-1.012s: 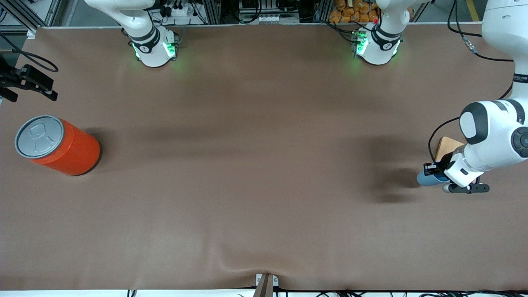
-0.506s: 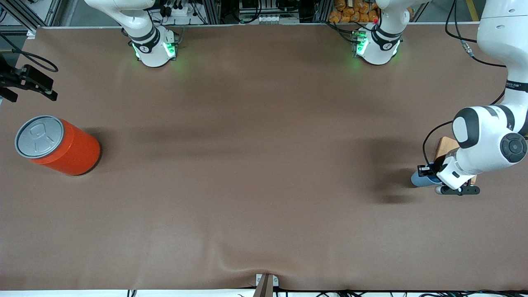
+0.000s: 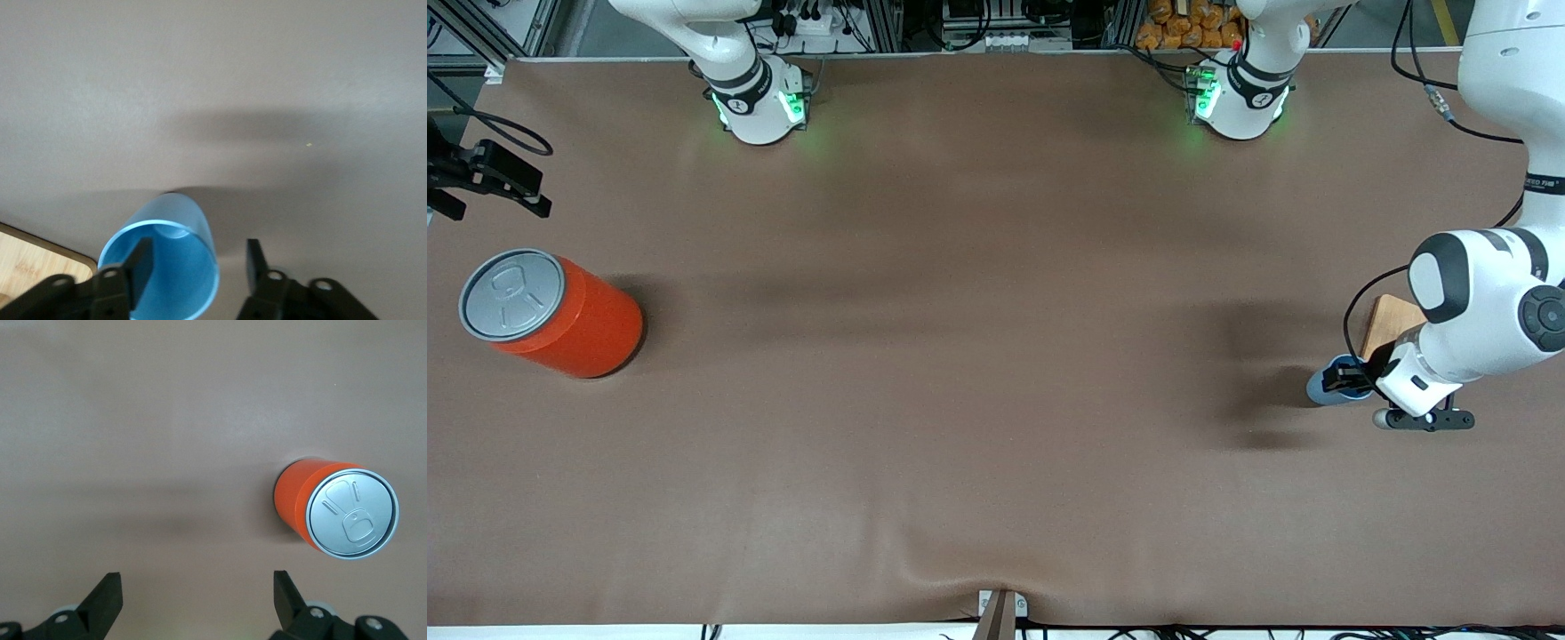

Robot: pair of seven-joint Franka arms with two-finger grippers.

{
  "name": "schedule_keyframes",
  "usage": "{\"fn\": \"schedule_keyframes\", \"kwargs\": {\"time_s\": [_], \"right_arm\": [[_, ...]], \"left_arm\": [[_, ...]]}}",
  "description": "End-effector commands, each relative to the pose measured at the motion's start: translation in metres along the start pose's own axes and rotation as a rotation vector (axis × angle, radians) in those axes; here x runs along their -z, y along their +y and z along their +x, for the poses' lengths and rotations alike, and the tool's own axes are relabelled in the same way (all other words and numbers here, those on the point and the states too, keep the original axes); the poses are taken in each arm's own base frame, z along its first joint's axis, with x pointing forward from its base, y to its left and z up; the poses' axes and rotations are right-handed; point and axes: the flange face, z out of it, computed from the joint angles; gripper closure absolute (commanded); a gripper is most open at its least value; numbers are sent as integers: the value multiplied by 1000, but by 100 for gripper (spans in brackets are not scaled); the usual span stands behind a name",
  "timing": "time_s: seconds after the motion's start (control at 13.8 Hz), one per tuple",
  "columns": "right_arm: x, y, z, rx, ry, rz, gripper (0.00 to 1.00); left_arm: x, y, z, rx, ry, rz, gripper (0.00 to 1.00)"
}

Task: Flip cup
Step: 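Open the left gripper and lift away from the cup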

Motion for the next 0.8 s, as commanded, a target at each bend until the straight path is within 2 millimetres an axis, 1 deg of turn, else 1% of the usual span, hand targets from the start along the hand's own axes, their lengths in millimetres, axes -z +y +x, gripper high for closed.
{"fn": "schedule_keyframes", "kwargs": {"time_s": [0.0,0.07,0.22,0.36,0.43,0.58,0.72], "right_arm": [[1,0,1,6,-5,-7,0],[2,-1,1,7,-4,-7,0],[1,0,1,6,-5,-7,0],[1,-1,1,7,-5,-7,0],[1,0,1,6,-5,-7,0],[1,1,1,4,-5,-7,0],[1,0,1,6,-5,-7,0]], "left_arm": [[64,21,4,7,-6,3,0],[89,29,6,1,-23,1,0],[142,36,3,48,-40,17,0],[192,61,-10,33,-3,32,0],[213,68,-18,23,16,42,0],[247,85,-34,0,30,52,0],[282,92,-42,-14,26,52,0]]}}
